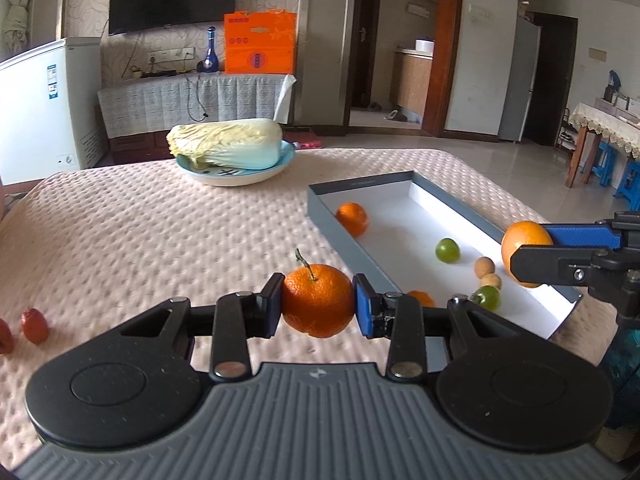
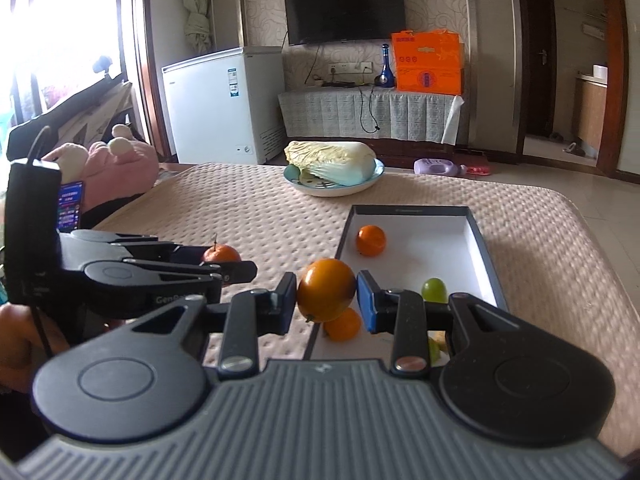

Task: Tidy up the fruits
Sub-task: 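Carry the tangerine in the left tool and the orange in the right tool over the box, then open the left tool to drop the tangerine into the box while the right tool holds the orange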

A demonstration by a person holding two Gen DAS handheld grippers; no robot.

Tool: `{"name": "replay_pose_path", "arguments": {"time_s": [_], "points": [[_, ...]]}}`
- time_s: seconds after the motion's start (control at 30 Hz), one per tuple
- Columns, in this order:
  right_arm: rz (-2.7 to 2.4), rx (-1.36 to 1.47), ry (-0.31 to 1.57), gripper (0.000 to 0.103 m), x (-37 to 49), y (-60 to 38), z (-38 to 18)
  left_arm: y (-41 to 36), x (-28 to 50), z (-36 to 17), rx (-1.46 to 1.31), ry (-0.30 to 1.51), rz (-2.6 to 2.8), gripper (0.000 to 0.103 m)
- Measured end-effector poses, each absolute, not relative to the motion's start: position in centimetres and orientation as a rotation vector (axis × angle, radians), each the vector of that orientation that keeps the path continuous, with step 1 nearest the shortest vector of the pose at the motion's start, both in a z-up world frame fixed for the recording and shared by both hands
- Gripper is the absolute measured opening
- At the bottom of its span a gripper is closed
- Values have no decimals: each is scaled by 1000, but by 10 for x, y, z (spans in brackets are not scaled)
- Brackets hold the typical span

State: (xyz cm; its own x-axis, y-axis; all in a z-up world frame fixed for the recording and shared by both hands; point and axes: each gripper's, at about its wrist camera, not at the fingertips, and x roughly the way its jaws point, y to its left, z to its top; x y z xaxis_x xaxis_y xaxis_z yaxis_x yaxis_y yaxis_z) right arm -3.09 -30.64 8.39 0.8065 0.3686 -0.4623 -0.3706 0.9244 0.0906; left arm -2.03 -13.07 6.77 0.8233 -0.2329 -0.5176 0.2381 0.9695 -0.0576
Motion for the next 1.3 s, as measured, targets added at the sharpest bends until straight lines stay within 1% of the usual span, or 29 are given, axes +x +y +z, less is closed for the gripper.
{"name": "replay_pose_path", "arguments": {"time_s": [0.4,0.93,1.13,1.3], "points": [[380,3,491,35,-34,-314,84,-152,-19,65,18,553,-298,42],[341,17,510,35,-31,-318,79,-161,-8,74,39,517,-341,42],[322,19,516,35,-29,-319,78,-166,6,76,49,504,-351,42],[304,20,525,35,-27,-321,77,-170,25,72,42,527,-348,42]]}}
